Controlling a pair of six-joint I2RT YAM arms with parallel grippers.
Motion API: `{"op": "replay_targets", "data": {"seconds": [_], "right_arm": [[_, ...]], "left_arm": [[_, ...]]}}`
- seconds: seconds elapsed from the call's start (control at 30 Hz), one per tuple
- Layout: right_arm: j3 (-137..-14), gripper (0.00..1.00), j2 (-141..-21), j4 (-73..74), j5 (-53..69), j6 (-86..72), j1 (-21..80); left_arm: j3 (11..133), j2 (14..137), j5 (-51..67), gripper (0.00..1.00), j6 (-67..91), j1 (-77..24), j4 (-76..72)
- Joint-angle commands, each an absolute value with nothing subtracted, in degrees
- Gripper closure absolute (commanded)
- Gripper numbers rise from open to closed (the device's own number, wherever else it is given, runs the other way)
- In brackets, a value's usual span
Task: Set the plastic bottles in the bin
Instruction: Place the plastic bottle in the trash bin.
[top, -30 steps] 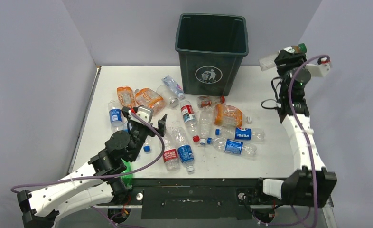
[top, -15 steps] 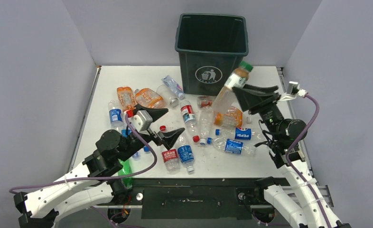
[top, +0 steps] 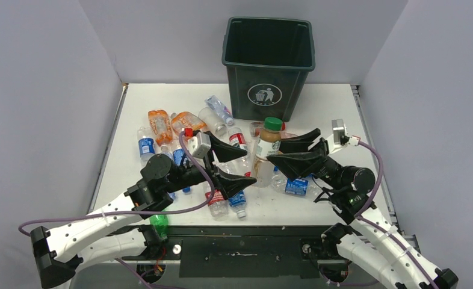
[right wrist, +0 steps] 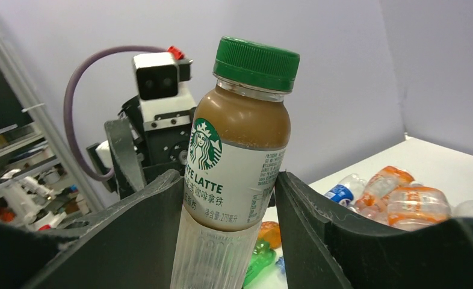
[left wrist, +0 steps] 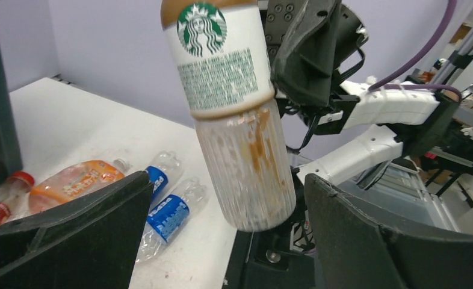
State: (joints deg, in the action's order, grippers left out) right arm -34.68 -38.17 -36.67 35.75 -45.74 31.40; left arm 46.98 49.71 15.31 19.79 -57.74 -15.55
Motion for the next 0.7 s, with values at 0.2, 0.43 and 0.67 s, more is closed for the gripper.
{"op": "replay_targets", "data": {"seconds": [0.2,0.43,0.67], "right_arm": [[-35.2,0.95,-40.9,-40.9,26.5,-32.8,48.2],[-33.9,0.95,-40.3,-43.9,20.9,-31.6,51.2],[-33.8,0.95,-40.1,-43.6,20.2,-31.2,51.3]], "left_arm": [[49.4,53.3,25.0,0.04,30.7,-54.6,-28.1],[50.5,56.1,29.8,0.01,31.8,-54.3,-24.3],[49.5,55.2,30.5,0.32,31.0,-54.2,-23.4]]}}
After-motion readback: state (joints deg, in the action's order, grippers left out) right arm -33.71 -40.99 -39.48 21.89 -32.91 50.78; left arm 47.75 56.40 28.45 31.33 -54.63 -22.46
